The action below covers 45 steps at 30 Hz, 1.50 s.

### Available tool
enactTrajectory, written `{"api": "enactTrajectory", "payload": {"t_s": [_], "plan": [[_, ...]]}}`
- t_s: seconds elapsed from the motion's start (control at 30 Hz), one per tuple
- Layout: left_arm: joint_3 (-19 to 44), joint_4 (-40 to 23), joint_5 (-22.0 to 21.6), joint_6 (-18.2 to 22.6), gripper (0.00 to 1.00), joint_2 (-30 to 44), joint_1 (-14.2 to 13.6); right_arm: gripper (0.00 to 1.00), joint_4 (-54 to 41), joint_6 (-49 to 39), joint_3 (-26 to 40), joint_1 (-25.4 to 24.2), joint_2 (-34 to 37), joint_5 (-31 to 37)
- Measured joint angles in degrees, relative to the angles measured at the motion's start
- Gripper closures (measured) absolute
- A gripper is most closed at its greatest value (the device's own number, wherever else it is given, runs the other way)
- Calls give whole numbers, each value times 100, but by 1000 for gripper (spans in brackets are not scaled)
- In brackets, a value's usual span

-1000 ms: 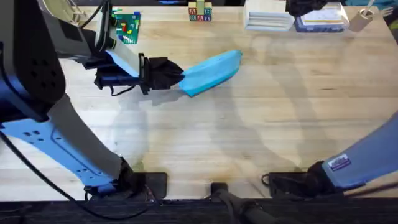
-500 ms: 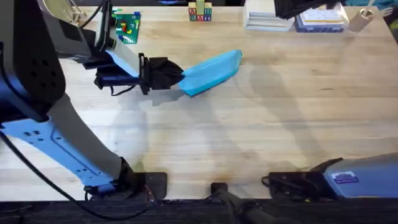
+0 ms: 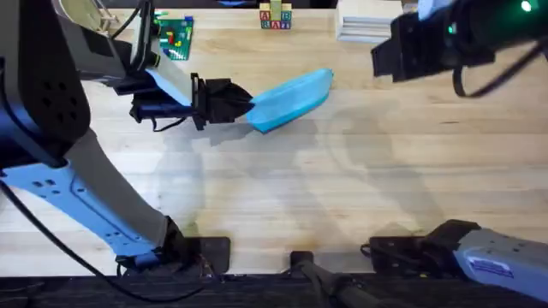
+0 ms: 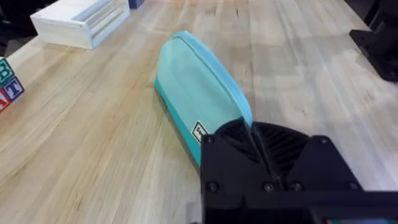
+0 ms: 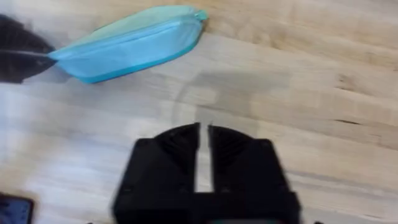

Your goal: Unzip the bag, pick up the pens from the table one at a time and place them inside, then zip the bag closed.

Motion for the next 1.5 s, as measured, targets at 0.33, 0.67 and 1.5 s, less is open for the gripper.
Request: {"api": "enactTrajectory", "payload": {"t_s": [0.33,0.67,1.5], "plan": [[0,0,-2,0,960,0,0,6,-20,39,-74,549,-414,-190],[0,0,-2,0,960,-2,0,5,-20,61,-76,555,-414,-188],[96,-1085,73,448,4,-1,2,4,-21,79,-76,555,-414,-189]]}}
